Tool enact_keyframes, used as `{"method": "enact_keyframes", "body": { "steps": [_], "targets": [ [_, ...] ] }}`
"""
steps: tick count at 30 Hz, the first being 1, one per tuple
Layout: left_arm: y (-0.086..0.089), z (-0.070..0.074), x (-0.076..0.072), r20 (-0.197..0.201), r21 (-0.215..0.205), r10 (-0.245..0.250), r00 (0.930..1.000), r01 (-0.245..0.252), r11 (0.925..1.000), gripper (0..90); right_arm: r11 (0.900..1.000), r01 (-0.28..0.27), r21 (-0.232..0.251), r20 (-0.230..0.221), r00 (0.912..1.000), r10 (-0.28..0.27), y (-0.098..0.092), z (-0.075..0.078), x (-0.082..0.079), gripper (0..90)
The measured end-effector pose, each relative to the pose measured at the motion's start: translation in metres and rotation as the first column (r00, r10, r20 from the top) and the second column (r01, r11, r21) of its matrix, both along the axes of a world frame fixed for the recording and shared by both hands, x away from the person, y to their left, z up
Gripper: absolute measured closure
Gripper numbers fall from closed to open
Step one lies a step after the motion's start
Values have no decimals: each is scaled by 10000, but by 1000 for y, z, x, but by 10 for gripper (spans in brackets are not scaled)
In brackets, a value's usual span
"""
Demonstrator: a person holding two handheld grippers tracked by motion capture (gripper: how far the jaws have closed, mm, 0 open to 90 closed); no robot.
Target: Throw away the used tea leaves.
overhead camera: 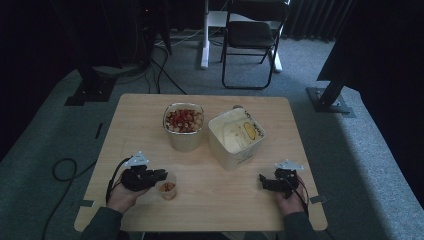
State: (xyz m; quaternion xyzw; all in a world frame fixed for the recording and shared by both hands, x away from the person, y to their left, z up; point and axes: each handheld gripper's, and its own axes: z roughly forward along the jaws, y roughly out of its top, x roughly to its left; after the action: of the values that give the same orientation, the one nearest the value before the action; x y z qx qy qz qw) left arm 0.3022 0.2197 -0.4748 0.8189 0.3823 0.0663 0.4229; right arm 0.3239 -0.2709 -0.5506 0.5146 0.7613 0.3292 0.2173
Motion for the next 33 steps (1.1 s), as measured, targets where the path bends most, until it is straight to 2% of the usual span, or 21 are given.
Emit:
{"method": "enact_keyframes", "body": {
  "steps": [5,7,9,12,14,17,19,21,23,26,28,30,31,32,33],
  "targets": [
    [5,1,8,147,157,367,9992,-370,9992,828,10000,-3,-7,-4,10000,3,0,0,0,128],
    [9,1,14,280,221,673,9973,-680,9974,828,10000,-6,-7,1,10000,6,0,0,0,128],
    [15,0,23,353,124,1114,9932,-1119,9936,828,10000,-7,-8,-4,10000,7,0,0,0,128],
    [25,-1,38,405,-33,1880,9813,-1880,9822,827,10000,-5,-7,-6,10000,5,0,0,0,129],
    [33,-1,51,391,-121,2479,9680,-2476,9688,826,10000,-1,-5,-8,10000,1,0,0,0,128],
    [44,0,71,488,37,3243,9447,-3249,9457,825,10000,2,-3,-8,10000,-2,0,0,0,129],
    [51,0,84,541,44,3798,9235,-3805,9248,824,10000,0,-5,-9,10000,0,0,0,0,128],
    [57,0,97,580,59,4389,8966,-4400,8980,825,10000,-1,-4,-10,10000,1,0,0,0,128],
    [63,-1,109,540,-70,4823,8744,-4826,8758,824,10000,0,-1,-8,10000,0,0,0,0,129],
    [68,-2,121,597,-104,5301,8458,-5305,8476,820,10000,-1,-2,-9,10000,1,0,0,0,128],
    [69,-3,125,546,-208,5556,8297,-5553,8314,819,10000,1,1,-9,10000,-1,0,0,0,128],
    [70,-2,127,556,-345,5633,8244,-5622,8263,789,10000,0,2,-8,10000,0,0,0,0,128],
    [69,-1,126,657,-431,5695,8194,-5678,8220,723,10000,0,1,-9,10000,0,0,0,0,128],
    [70,1,124,765,-573,5624,8233,-5595,8269,658,10000,-2,0,-8,10000,2,0,0,0,128],
    [70,4,121,786,-878,5437,8356,-5375,8387,583,10000,-1,1,-8,10000,1,0,0,0,128]
  ]
}}
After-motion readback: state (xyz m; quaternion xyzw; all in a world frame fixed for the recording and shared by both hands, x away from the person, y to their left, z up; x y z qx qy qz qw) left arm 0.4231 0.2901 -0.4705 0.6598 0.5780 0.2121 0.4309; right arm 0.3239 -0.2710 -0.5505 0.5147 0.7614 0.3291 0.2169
